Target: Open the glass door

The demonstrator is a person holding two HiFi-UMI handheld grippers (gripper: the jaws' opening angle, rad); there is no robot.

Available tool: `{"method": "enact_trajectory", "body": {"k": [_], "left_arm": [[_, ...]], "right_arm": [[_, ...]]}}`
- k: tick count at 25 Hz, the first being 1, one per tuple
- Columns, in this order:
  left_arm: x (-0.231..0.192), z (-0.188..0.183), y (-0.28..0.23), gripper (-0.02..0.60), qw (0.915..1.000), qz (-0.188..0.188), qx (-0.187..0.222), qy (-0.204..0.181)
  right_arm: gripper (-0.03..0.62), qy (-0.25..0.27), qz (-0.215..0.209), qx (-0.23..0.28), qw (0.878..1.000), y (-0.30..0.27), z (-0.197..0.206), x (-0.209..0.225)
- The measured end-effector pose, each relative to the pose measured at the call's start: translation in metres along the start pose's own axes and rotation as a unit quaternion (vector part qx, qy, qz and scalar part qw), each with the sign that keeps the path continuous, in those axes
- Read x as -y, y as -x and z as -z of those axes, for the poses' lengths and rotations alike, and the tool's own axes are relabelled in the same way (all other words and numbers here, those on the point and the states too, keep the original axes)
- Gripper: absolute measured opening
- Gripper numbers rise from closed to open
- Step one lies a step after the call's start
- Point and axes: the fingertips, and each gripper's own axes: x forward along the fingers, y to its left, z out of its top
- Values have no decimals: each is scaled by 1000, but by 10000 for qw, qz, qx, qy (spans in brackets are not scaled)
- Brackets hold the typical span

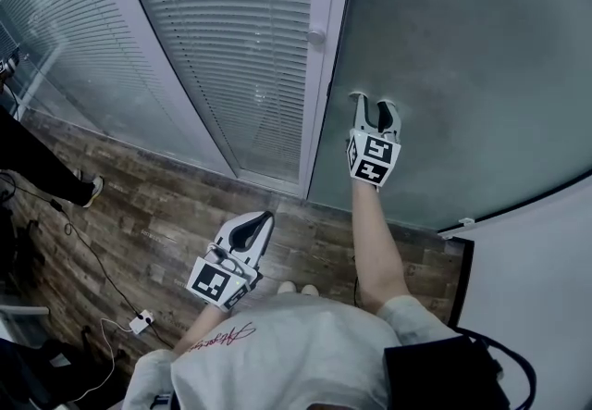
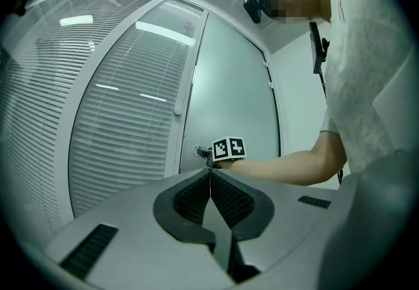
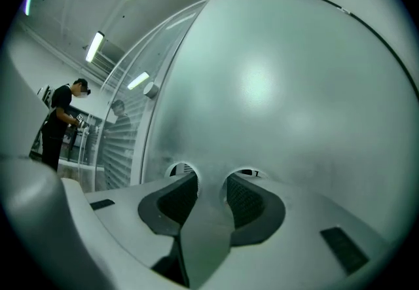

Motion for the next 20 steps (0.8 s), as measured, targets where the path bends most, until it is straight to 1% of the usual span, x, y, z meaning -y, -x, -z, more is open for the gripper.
{"method": "enact_trajectory", "body": {"k": [2,5,10,16,20], "left_arm": [[0,3,1,17,10000,-10,-45,7],[-1,8,6,17,9999,-12,-112,-19],[-2,3,4,17,9999,76,-127,-6],[5,-3,4,17,9997,254,-32,-44],[8,0,4,17,9993,364,-4,32]], "right_arm": [[139,-145,4,133,9998,3,1,0],[134,-260,19,171,9995,7,2,-1],[132,-287,27,143,9995,9,-2,-3],[132,-333,-6,176,9993,22,-3,-6],[132,-342,-64,208,9992,30,-3,-10]]}}
